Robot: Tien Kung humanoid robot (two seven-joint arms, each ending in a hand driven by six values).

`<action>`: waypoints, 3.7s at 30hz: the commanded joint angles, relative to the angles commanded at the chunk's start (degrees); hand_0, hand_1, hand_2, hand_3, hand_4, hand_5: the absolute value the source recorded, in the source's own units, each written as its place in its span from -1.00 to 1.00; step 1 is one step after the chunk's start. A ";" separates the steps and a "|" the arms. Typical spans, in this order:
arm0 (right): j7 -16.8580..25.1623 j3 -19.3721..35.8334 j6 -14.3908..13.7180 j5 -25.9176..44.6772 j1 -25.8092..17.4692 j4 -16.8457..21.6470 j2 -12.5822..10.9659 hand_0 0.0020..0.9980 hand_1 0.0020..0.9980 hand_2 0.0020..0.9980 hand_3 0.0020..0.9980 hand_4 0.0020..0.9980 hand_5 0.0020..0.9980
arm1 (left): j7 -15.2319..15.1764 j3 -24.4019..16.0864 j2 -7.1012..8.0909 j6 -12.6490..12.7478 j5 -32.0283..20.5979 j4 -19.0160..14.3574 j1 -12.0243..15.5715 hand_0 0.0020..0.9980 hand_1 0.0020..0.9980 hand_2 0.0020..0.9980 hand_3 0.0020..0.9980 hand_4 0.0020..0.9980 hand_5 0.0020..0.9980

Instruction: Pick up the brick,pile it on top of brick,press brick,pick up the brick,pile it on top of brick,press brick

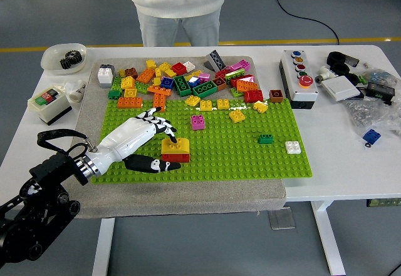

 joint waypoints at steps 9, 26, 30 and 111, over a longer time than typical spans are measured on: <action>-0.01 0.04 -0.02 0.01 0.06 0.00 -0.02 0.48 0.30 0.43 0.16 0.62 -0.26 | 0.18 0.09 -0.14 0.04 -0.19 0.04 -0.07 1.00 0.65 0.52 0.21 0.99 0.84; 0.01 0.07 -0.03 0.08 0.07 0.00 -0.05 0.48 0.30 0.42 0.16 0.62 -0.26 | 0.48 0.27 -0.41 0.15 -0.14 0.29 0.05 1.00 0.64 0.51 0.21 0.98 0.82; 0.02 0.07 -0.04 0.16 0.14 0.00 -0.05 0.48 0.30 0.42 0.16 0.62 -0.26 | 0.58 0.28 -0.51 0.19 -0.10 0.42 0.00 1.00 0.64 0.51 0.21 0.98 0.82; 0.08 0.10 0.02 0.21 0.05 0.00 0.03 0.48 0.30 0.43 0.16 0.62 -0.26 | 0.89 1.71 -0.40 -0.38 -0.19 3.50 0.37 1.00 0.63 0.49 0.20 0.95 0.71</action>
